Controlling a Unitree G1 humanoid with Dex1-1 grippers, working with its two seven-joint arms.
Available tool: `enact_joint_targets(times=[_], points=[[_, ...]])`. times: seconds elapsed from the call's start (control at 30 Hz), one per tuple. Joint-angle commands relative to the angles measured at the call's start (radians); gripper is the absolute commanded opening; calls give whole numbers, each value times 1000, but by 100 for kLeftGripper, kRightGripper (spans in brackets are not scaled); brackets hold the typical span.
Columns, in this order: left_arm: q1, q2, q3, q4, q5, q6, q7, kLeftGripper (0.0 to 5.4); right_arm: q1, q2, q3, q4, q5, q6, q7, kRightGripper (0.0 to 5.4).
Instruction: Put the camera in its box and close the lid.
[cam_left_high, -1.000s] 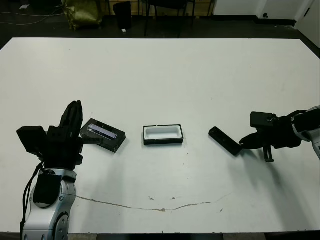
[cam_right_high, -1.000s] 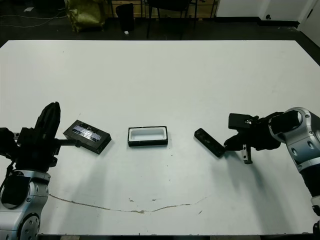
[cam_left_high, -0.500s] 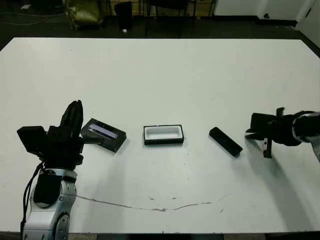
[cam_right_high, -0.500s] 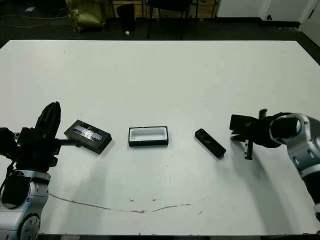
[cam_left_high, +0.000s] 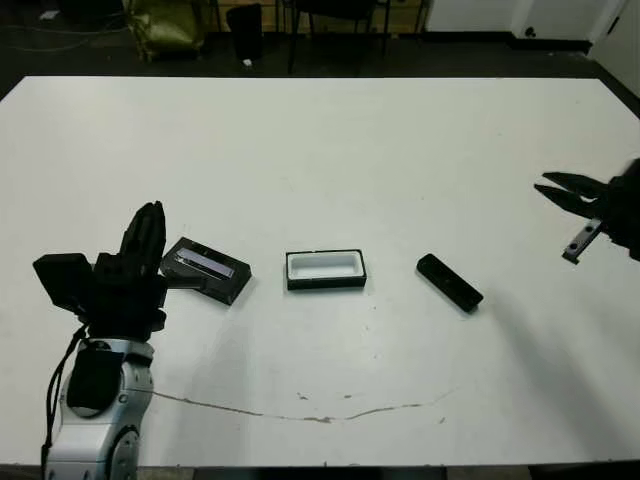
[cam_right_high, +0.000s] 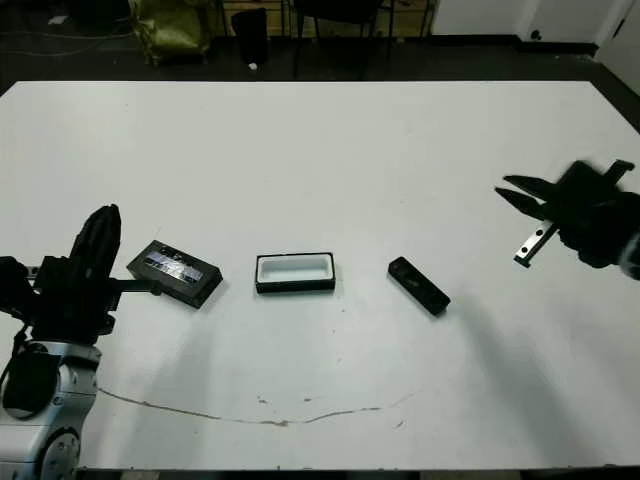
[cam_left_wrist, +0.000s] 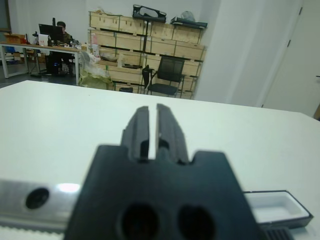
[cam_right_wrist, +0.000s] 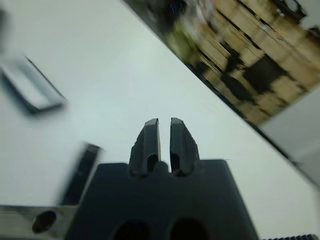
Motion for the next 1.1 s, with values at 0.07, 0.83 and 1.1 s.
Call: enact_joint_targets(times=[0.07,0.83,1.1], points=[[13,8,0,2,0,18,-3,0,68,51,-24,-111,85,78,-50,2],[24,-1,-2,-3,2,15,2,0,206,49,133,-259,-43,250,-193,283],[23,-5,0,-2,-9,21,2,0,208,22,165,-248,-51,271,-146,456]])
